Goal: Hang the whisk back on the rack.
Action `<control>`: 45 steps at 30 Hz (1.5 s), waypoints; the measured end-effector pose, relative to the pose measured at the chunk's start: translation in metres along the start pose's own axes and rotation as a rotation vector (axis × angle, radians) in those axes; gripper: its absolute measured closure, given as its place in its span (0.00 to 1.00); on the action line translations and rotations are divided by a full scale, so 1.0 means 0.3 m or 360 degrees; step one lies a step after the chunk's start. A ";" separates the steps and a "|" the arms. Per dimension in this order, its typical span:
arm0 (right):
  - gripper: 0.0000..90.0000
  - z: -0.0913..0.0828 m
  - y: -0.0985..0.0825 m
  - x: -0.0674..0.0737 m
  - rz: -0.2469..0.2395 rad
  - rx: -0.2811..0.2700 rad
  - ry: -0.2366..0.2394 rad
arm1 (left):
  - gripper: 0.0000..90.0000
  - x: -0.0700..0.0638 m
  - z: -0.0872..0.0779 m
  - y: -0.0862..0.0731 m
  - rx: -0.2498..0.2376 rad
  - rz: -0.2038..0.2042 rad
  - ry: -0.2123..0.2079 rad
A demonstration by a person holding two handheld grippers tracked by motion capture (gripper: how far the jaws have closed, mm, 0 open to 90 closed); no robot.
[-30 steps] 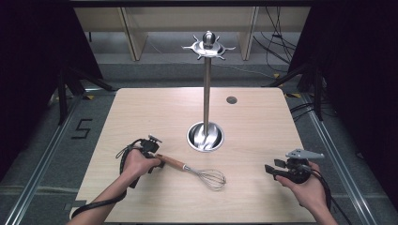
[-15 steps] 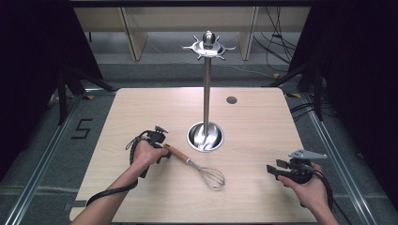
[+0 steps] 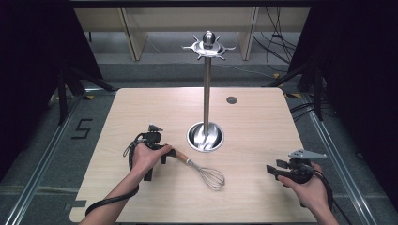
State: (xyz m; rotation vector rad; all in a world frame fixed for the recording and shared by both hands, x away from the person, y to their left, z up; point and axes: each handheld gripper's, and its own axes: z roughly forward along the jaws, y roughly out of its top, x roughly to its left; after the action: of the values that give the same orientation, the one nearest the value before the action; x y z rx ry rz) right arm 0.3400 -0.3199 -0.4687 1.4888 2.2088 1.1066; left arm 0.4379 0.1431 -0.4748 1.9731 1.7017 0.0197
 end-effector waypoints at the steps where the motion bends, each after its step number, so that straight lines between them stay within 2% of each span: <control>1: 0.52 0.000 0.001 0.001 0.0002 0.0003 0.0001 | 0.38 -0.001 0.000 0.000 -0.0019 -0.0017 0.0012; 5: 0.51 0.005 0.001 -0.002 0.0001 0.0008 0.0002 | 0.36 0.005 0.007 0.010 -0.0001 -0.0061 0.0020; 7: 0.51 0.008 0.001 -0.005 0.0005 0.0014 0.0014 | 0.35 0.005 0.019 0.023 -0.0012 -0.0106 0.0047; 10: 0.50 0.012 -0.002 -0.005 0.0026 0.0047 0.0016 | 0.34 0.001 0.032 0.036 -0.0019 -0.0131 0.0075; 11: 0.50 0.014 -0.004 -0.008 0.0001 0.0045 0.0021 | 0.33 -0.003 0.035 0.041 -0.0018 -0.0148 0.0087; 12: 0.50 0.013 -0.005 -0.005 0.0021 0.0059 0.0018 | 0.33 -0.004 0.038 0.046 -0.0011 -0.0144 0.0087; 13: 0.50 0.016 -0.007 -0.010 -0.0016 0.0042 0.0018 | 0.32 -0.008 0.043 0.049 -0.0010 -0.0161 0.0087; 14: 0.50 0.014 -0.008 -0.010 -0.0010 0.0055 0.0017 | 0.32 -0.008 0.046 0.051 -0.0011 -0.0145 0.0104; 15: 0.50 0.012 -0.010 -0.004 0.0038 0.0062 0.0023 | 0.31 -0.008 0.046 0.051 -0.0011 -0.0145 0.0104; 16: 0.50 0.011 -0.011 -0.008 0.0006 0.0050 0.0013 | 0.30 -0.015 0.054 0.058 0.0005 -0.0152 0.0127; 20: 0.49 0.005 -0.011 -0.003 0.0018 0.0074 0.0012 | 0.30 -0.031 0.069 0.062 0.0023 -0.0157 0.0120; 21: 0.49 0.006 -0.010 -0.010 -0.0036 0.0066 -0.0006 | 0.30 -0.035 0.070 0.063 0.0027 -0.0153 0.0120; 22: 0.49 0.008 -0.012 -0.004 0.0002 0.0078 0.0011 | 0.30 -0.039 0.074 0.063 0.0029 -0.0158 0.0125; 24: 0.49 0.012 -0.015 0.000 0.0045 0.0103 -0.0001 | 0.30 -0.045 0.083 0.063 0.0022 -0.0155 0.0139; 27: 0.48 0.019 -0.017 -0.007 0.0031 0.0110 0.0015 | 0.29 -0.056 0.093 0.066 0.0044 -0.0151 0.0144; 28: 0.48 0.019 -0.017 -0.009 0.0022 0.0111 0.0011 | 0.28 -0.059 0.095 0.068 0.0061 -0.0135 0.0156; 30: 0.48 0.017 -0.019 -0.006 0.0070 0.0139 0.0013 | 0.27 -0.068 0.100 0.070 0.0064 -0.0118 0.0173; 31: 0.48 0.020 -0.020 -0.010 0.0048 0.0140 0.0024 | 0.27 -0.073 0.103 0.071 0.0071 -0.0105 0.0190; 32: 0.48 0.019 -0.021 -0.005 0.0099 0.0176 0.0024 | 0.26 -0.076 0.103 0.073 0.0087 -0.0093 0.0196; 33: 0.48 0.023 -0.023 -0.010 0.0064 0.0158 0.0027 | 0.27 -0.080 0.106 0.073 0.0079 -0.0080 0.0211; 35: 0.48 0.021 -0.023 -0.003 0.0115 0.0191 0.0035 | 0.29 -0.087 0.107 0.075 0.0098 -0.0040 0.0244; 38: 0.48 0.020 -0.021 -0.001 0.0094 0.0203 0.0012 | 0.37 -0.095 0.105 0.074 0.0135 0.0042 0.0290; 40: 0.48 0.023 -0.023 -0.001 0.0092 0.0199 0.0015 | 0.42 -0.097 0.100 0.072 0.0176 0.0108 0.0297; 41: 0.48 0.026 -0.024 -0.007 0.0079 0.0183 0.0080 | 0.44 -0.096 0.098 0.069 0.0176 0.0139 0.0302; 42: 0.48 0.028 -0.024 -0.010 0.0063 0.0176 0.0082 | 0.47 -0.097 0.096 0.069 0.0196 0.0159 0.0306; 43: 0.48 0.023 -0.023 -0.004 0.0108 0.0207 0.0086 | 0.50 -0.096 0.096 0.066 0.0188 0.0182 0.0311; 45: 0.48 0.031 -0.026 -0.012 0.0075 0.0150 0.0118 | 0.56 -0.089 0.088 0.065 0.0219 0.0244 0.0311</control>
State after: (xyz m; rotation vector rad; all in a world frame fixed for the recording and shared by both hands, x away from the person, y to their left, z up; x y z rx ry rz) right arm 0.3417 -0.3202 -0.4812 1.5698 2.3167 1.1027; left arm 0.4593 0.1071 -0.4812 2.2652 1.7062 0.1590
